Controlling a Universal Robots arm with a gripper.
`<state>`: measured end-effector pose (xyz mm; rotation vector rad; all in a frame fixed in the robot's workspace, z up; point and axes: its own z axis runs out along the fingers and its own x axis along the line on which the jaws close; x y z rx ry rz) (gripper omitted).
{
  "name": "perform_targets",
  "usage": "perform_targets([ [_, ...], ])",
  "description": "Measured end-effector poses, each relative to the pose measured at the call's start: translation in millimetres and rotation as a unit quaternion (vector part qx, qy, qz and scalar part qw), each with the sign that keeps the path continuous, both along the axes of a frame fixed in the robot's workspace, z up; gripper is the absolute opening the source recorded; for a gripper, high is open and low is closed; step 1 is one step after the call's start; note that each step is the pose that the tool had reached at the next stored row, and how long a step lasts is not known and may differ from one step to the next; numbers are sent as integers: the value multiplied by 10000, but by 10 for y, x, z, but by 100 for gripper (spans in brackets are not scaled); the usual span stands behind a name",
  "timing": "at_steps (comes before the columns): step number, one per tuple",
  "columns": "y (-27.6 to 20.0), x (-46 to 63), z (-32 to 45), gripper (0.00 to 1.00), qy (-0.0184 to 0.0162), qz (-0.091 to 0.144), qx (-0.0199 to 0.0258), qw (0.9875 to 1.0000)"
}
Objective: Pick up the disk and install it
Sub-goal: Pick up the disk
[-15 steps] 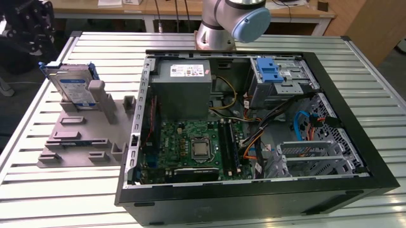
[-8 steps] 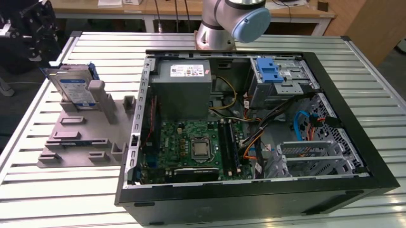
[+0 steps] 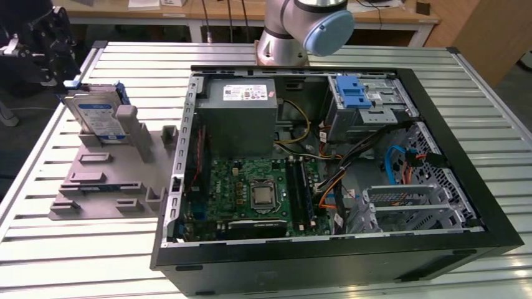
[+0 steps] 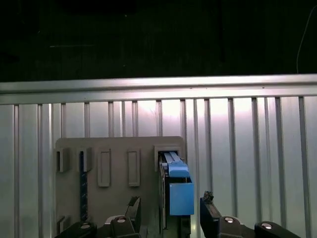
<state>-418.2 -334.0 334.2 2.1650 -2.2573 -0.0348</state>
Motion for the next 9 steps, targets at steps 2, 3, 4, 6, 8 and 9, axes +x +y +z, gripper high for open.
perform_targets([
  [2, 6, 0, -21, 59, 1, -1, 0, 10000],
  [3, 9, 0, -31, 59, 1, -1, 0, 10000],
  [4, 12, 0, -39, 59, 1, 0, -1, 10000],
  [6, 20, 0, -54, 59, 1, -1, 0, 10000],
  [8, 24, -1, -68, 59, 1, 0, 0, 10000],
  [9, 27, -1, -76, 59, 0, 0, 0, 10000],
])
